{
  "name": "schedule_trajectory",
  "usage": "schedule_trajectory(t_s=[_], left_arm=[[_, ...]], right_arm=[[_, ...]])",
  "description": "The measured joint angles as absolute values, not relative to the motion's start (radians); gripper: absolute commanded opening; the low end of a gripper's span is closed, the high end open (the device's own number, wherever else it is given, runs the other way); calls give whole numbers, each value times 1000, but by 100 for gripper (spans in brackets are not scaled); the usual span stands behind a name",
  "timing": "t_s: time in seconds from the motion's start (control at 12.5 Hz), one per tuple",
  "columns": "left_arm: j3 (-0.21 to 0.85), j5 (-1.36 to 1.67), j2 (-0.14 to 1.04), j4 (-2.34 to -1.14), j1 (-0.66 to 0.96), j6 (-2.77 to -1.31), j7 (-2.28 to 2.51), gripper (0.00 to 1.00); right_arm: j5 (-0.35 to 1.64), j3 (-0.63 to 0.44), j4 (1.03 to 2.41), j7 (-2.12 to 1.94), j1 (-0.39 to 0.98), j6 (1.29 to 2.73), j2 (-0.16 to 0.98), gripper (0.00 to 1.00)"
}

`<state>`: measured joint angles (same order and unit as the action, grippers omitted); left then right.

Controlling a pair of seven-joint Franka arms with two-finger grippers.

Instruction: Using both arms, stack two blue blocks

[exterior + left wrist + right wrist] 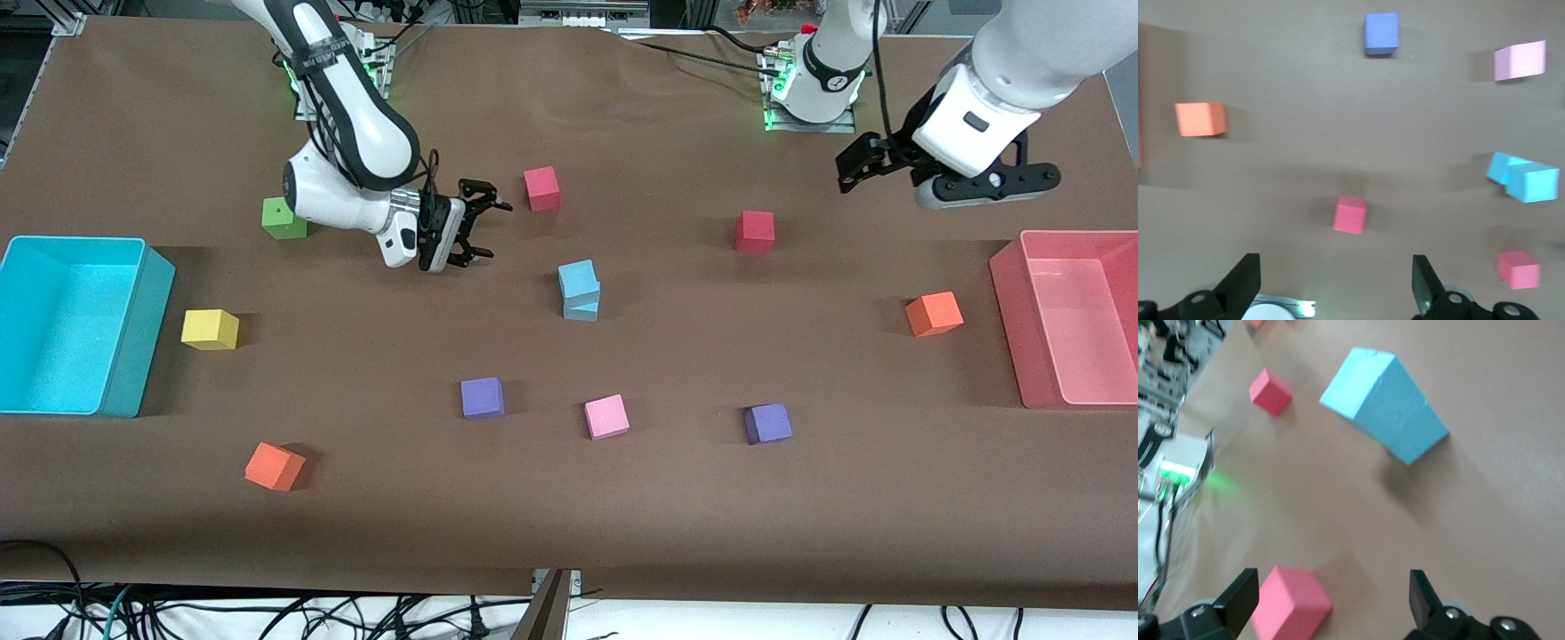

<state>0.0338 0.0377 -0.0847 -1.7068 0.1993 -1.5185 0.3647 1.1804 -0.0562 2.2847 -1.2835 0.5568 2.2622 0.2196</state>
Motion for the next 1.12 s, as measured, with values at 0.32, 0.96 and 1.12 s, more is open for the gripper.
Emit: schedule_trajectory(t_s=[0.32,0.96,1.12], left_arm=[[34,0,-104,-1693,190,-1485,321,100],[32,0,-103,-1693,132,-1487,214,100],[30,0,-102,-1695,91,-1493,159,100]], right_arm=[[766,-85,2181,-989,506,2077,154,100],[141,-163,1802,-538,399,1722,117,100],[63,-164,1746,-369,348,1698,109,100]])
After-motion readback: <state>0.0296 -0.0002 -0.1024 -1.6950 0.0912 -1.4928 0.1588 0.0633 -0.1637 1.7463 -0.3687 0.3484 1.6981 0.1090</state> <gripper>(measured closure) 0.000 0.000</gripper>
